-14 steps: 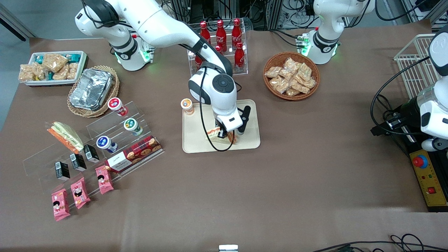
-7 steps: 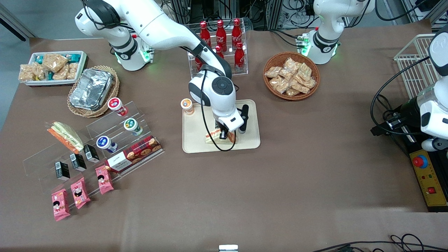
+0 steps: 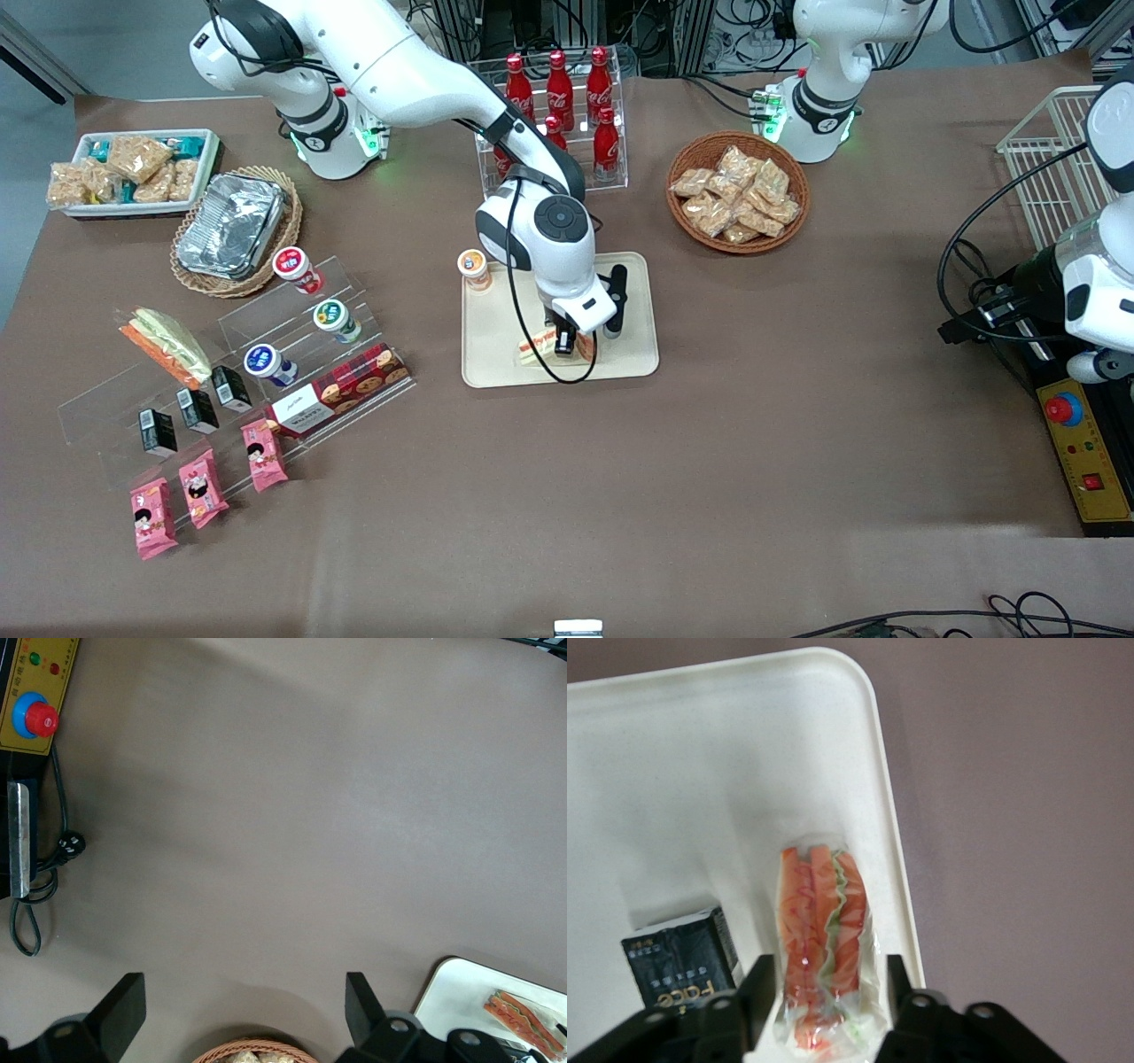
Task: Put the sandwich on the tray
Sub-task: 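Lower the sandwich onto the tray beside the black box and open the right gripper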
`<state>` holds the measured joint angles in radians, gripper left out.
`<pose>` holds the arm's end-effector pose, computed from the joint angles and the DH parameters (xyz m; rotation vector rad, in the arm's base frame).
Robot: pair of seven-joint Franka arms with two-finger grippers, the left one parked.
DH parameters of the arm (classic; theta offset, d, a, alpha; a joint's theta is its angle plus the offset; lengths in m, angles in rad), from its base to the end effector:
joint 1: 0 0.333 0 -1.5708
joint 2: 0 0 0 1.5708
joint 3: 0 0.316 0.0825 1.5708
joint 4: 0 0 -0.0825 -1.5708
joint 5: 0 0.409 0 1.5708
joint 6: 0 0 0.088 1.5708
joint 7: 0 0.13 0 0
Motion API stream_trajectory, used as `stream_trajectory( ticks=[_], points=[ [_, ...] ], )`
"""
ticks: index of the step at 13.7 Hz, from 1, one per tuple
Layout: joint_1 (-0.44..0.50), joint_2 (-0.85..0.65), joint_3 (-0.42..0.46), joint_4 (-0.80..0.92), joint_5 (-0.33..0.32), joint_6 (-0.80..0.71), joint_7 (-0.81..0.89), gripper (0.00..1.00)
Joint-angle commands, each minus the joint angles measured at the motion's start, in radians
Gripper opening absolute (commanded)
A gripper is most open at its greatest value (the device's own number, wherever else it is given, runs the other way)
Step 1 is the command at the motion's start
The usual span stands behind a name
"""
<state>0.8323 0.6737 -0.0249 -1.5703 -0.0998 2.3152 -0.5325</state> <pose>0.5058 0.5264 0.2149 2.3285 1.9831 0.1268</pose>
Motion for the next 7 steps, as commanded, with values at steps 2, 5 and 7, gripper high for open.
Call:
stream_trajectory(
  ticks=[2, 5, 7],
  points=[
    [-0.007, -0.01, 0.003, 0.001, -0.011, 0.013, -0.009, 1.0],
    [0.001, -0.032, 0.003, 0.001, 0.005, -0.016, -0.009, 1.0],
    [-0.01, -0.062, 0.008, 0.001, 0.02, -0.06, -0.042, 1.0]
  ],
)
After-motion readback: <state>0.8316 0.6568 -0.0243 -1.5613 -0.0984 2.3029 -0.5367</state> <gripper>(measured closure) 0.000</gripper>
